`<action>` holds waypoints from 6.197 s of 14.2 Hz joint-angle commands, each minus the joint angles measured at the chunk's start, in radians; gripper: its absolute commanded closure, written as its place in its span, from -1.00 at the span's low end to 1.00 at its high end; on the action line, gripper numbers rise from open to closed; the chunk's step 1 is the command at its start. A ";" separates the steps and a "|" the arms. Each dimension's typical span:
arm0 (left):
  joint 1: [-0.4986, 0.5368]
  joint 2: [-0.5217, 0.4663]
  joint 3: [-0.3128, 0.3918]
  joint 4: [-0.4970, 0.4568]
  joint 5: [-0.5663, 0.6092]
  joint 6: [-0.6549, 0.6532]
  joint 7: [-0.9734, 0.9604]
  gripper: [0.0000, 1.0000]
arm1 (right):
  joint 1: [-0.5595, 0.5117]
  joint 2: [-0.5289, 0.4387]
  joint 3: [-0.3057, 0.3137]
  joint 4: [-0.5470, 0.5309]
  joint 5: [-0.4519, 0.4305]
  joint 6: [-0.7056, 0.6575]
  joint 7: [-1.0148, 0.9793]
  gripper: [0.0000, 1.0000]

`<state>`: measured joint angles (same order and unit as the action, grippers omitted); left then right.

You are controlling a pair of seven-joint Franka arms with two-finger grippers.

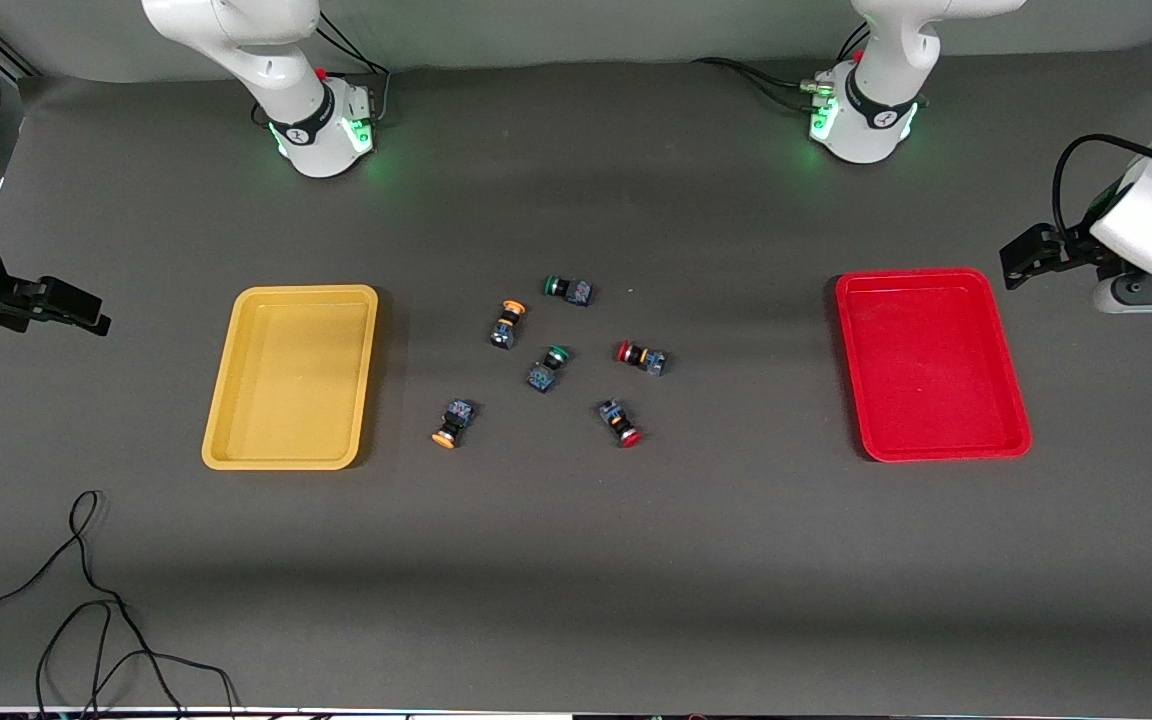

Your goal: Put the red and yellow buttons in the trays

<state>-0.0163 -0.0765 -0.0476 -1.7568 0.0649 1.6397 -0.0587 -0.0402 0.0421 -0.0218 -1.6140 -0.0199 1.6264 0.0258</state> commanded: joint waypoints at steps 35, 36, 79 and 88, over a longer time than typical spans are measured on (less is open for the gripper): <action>-0.548 0.698 -0.024 0.037 -0.249 0.549 -1.018 -0.97 | 0.800 0.307 -0.006 -0.615 0.006 0.992 1.122 -1.00; -0.550 0.702 -0.026 0.036 -0.255 0.549 -1.023 -0.95 | 0.800 0.335 -0.007 -0.615 0.006 1.024 1.122 -1.00; 0.016 0.258 -0.011 -0.612 0.167 0.657 -0.337 -0.99 | 0.711 0.463 -0.714 -0.540 0.683 0.799 -0.600 -0.99; -0.285 0.541 -0.098 0.116 -0.099 0.161 -0.784 -0.99 | 0.986 0.389 -1.040 -0.170 0.414 0.229 -0.238 -1.00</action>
<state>-0.2174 0.2764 -0.1512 -1.8840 -0.0230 1.8772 -0.6657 0.8995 0.4418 -1.0164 -1.8671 0.4272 1.9610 -0.2876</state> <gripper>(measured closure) 0.000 0.000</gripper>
